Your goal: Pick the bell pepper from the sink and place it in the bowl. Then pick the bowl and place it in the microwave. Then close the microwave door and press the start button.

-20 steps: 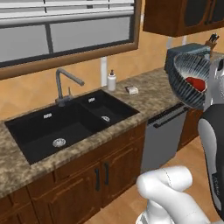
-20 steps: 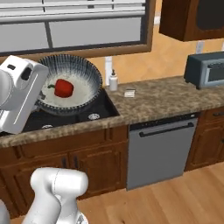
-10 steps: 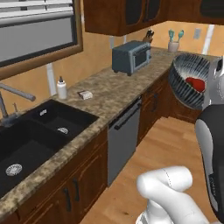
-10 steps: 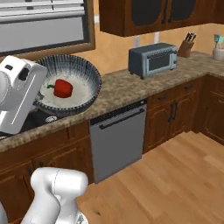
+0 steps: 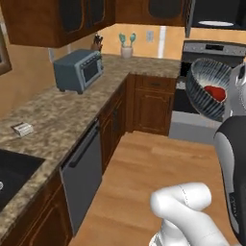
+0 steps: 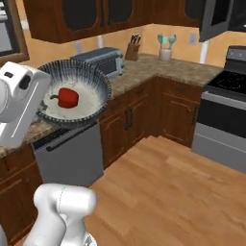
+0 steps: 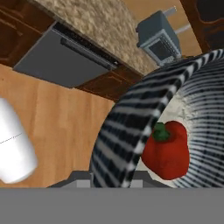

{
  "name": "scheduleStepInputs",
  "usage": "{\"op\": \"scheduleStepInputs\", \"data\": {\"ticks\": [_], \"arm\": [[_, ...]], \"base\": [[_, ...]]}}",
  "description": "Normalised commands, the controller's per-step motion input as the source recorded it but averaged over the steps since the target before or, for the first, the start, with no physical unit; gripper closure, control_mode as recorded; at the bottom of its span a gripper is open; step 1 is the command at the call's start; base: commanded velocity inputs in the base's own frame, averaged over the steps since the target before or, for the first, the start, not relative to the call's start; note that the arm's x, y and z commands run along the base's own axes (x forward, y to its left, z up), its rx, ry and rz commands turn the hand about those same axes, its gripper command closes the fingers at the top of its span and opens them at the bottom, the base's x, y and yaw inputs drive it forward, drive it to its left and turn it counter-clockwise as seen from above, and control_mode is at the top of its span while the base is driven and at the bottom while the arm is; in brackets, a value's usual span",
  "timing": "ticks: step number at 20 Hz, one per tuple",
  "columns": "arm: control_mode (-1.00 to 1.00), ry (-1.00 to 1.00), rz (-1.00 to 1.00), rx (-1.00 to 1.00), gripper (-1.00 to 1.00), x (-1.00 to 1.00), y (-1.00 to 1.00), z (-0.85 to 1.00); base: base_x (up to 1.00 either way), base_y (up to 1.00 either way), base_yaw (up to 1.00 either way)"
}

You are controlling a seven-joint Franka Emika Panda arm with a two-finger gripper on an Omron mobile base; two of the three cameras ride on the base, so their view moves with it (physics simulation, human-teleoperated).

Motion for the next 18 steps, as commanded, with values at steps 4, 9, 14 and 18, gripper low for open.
{"op": "scheduleStepInputs", "data": {"ticks": [4, 9, 14, 18], "arm": [[1.00, 0.00, 0.00, 0.00, 1.00, 0.00, 0.00, 0.00], [1.00, 0.00, 0.00, 0.00, 1.00, 0.00, 0.00, 0.00], [1.00, 0.00, 0.00, 0.00, 1.00, 0.00, 0.00, 0.00], [1.00, 0.00, 0.00, 0.00, 1.00, 0.00, 0.00, 0.00]], "base": [[0.94, -0.67, -0.47], [0.94, -0.66, -0.47], [0.84, -0.45, -0.51], [0.96, -0.45, -0.32]]}}
